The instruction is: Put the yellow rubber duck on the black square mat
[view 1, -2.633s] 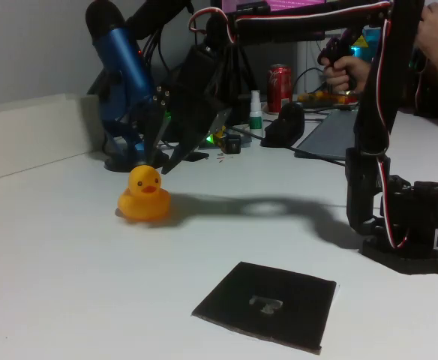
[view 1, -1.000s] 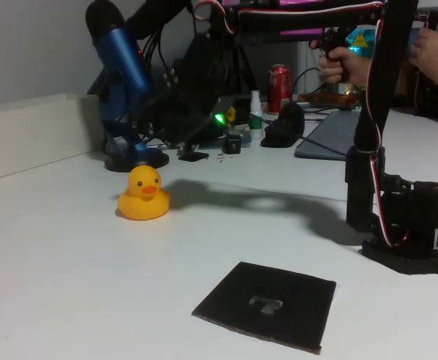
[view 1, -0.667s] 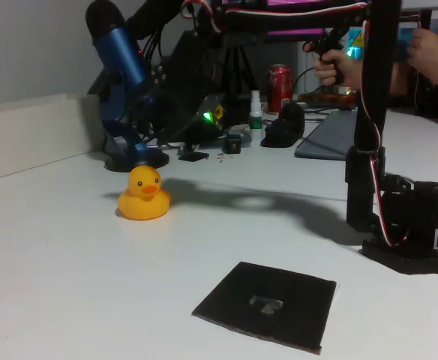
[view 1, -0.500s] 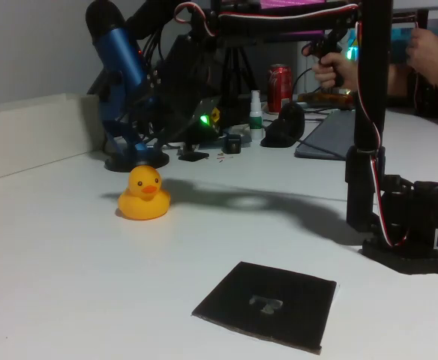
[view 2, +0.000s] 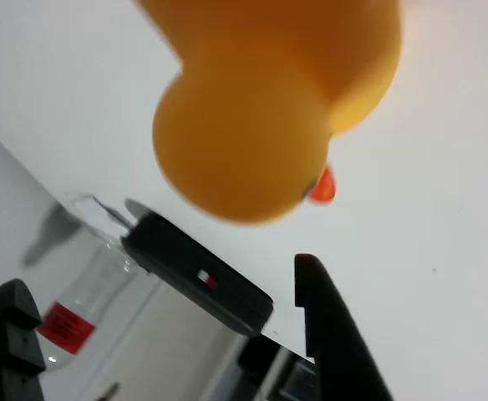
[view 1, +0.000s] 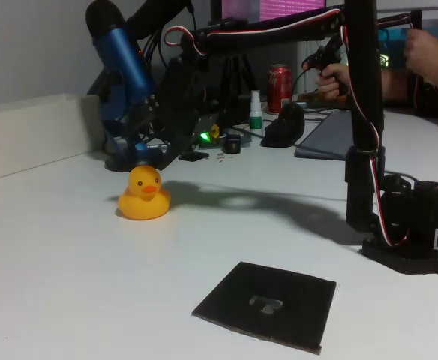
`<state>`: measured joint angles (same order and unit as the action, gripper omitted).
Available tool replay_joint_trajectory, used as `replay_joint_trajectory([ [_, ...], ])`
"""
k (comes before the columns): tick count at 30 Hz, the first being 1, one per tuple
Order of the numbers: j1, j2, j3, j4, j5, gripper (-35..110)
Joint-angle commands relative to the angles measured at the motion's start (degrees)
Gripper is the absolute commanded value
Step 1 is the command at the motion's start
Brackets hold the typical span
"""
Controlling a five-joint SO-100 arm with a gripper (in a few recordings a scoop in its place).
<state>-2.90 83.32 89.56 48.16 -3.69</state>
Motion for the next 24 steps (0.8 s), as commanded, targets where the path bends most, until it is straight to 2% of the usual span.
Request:
replay_joint_trajectory([
  [1,0.0,0.8,-1.5,0.6,-0.8,35],
  [11,5.7,-6.1,-1.9,0.3,-0.8,35],
  [24,5.1,-6.7,-1.6,0.0,-0.7,35],
])
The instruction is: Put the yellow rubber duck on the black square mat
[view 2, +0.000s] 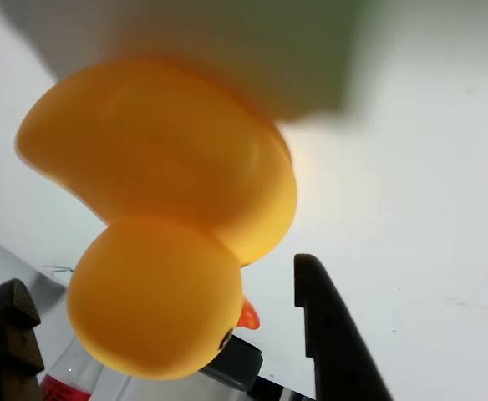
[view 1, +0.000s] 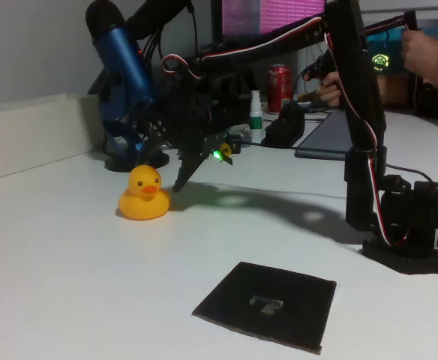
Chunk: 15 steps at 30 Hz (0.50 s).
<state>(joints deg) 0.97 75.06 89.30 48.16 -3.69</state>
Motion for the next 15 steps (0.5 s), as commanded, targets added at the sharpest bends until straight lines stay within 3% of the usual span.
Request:
replay_joint_trajectory([
  [1,1.2,1.5,-1.3,0.0,-0.7,35],
  [15,1.2,1.5,-0.4,0.7,-0.4,35],
])
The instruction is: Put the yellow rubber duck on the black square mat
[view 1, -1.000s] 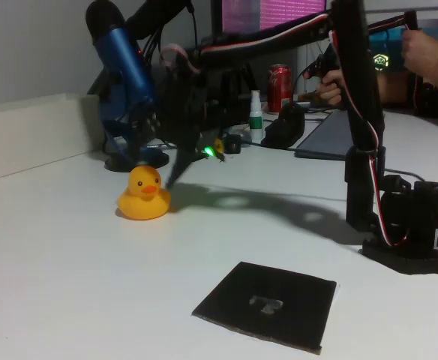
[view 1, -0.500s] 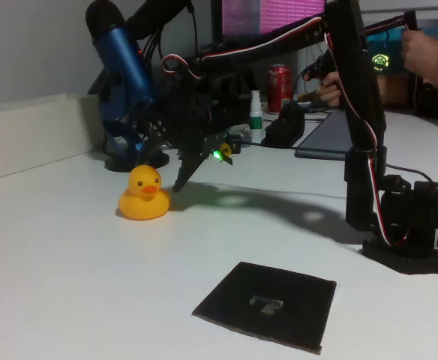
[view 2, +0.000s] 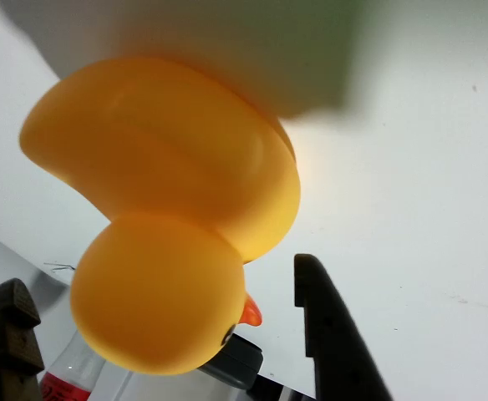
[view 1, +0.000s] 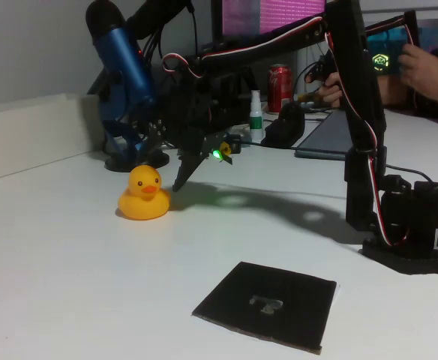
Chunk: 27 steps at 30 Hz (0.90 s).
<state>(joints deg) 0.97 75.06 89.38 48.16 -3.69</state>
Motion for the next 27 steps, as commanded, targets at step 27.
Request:
replay_joint_trajectory([
  [27,1.1,2.1,1.8,5.4,-0.7,35],
])
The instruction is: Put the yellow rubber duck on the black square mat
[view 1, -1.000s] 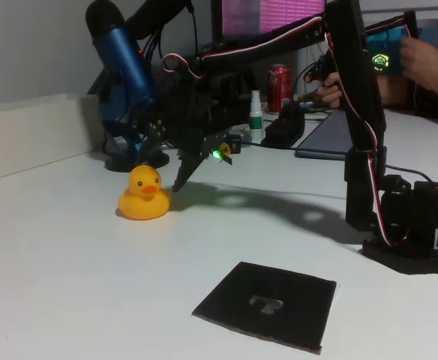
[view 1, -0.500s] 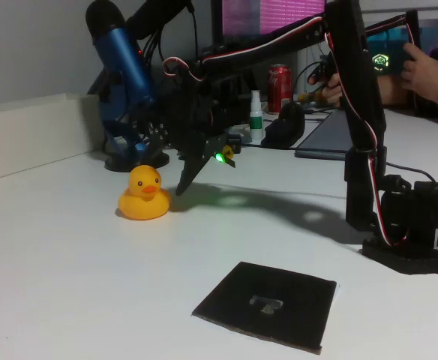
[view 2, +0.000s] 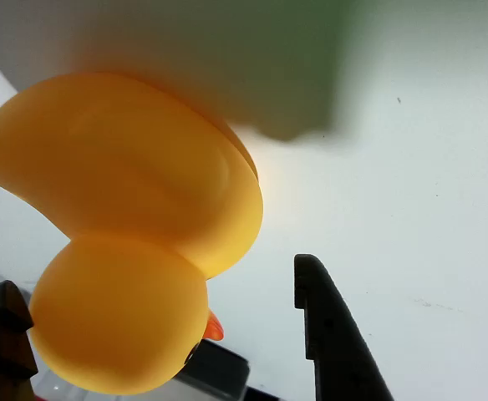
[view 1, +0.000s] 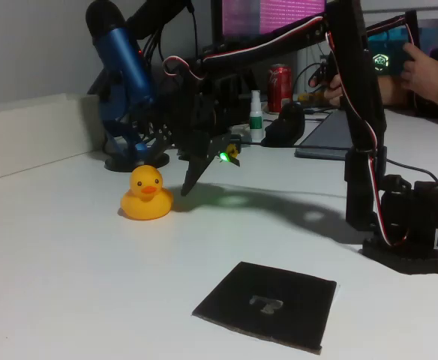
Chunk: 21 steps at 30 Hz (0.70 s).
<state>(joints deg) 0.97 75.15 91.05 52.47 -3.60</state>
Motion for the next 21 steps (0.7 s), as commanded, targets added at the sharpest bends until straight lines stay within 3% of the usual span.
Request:
replay_joint_trajectory([
  [1,1.1,1.9,0.3,1.1,-0.9,35],
  [21,-4.7,1.6,1.6,1.1,-1.0,35],
])
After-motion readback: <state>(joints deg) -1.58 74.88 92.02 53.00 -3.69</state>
